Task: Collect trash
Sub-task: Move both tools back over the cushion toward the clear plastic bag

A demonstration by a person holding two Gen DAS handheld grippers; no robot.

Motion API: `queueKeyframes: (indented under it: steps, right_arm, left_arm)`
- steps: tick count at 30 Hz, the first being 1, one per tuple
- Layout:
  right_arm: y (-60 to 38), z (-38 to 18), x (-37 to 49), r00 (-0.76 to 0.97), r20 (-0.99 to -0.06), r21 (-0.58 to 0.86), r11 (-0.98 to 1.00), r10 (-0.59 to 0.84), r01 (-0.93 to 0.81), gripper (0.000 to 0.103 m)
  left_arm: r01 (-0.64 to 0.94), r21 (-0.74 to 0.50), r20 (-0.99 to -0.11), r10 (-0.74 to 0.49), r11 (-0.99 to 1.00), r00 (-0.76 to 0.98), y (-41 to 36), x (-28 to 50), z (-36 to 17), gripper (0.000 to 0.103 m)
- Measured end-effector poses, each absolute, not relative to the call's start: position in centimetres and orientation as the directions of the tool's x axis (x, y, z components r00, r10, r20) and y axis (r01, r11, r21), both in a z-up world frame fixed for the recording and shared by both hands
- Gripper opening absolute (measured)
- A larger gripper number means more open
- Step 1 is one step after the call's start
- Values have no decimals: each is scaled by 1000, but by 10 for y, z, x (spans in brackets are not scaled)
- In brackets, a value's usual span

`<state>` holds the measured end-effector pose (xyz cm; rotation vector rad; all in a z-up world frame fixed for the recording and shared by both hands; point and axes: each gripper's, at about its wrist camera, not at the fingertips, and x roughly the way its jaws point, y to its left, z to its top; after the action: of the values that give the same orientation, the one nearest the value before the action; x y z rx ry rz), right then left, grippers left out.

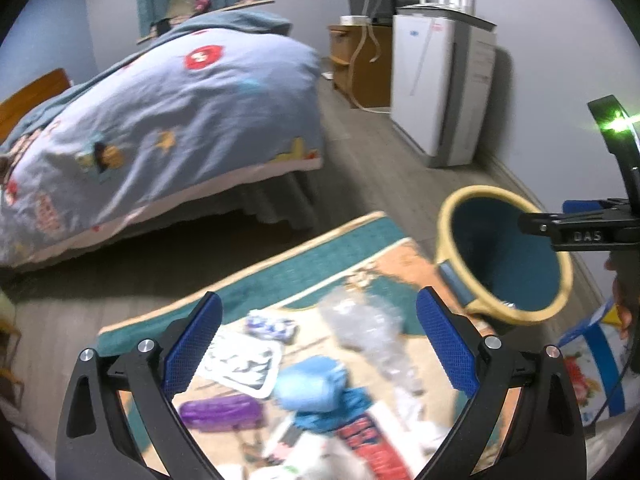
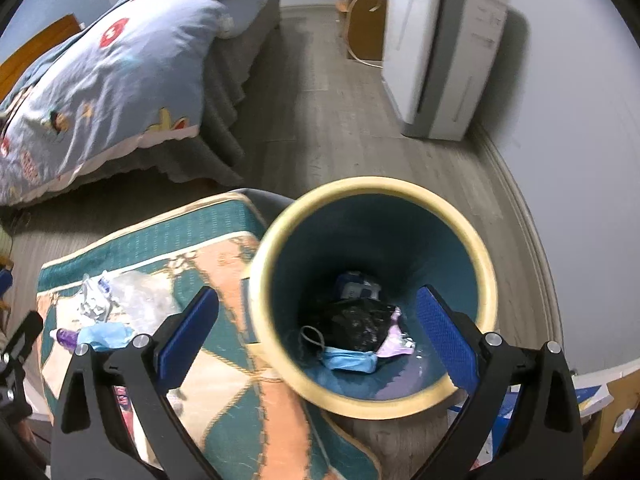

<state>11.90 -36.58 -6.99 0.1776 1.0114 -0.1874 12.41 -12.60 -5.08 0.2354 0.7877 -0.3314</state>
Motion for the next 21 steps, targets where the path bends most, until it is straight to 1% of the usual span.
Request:
queueKeyframes:
  steps: [4, 7, 15, 21]
  right_arm:
    - [-338, -71, 126, 518, -854, 53, 982, -49, 180, 97]
    - [-323, -75, 133, 507, -861, 64, 986, -25, 157, 97]
    - [-282, -91, 159, 465, -883, 130, 986, 67, 106, 97]
    - [-244, -105, 178, 431, -899, 77, 997, 71, -4, 97]
  left_arm:
    - [336, 103, -734, -157, 936, 661, -97, 125, -54, 96]
    - [322, 101, -739, -146, 941, 658, -77, 124, -56, 96]
    - [261, 109, -764, -87, 959, 640, -37, 148, -67, 96]
    - [261, 151, -781, -47, 954, 622, -23, 165, -80, 96]
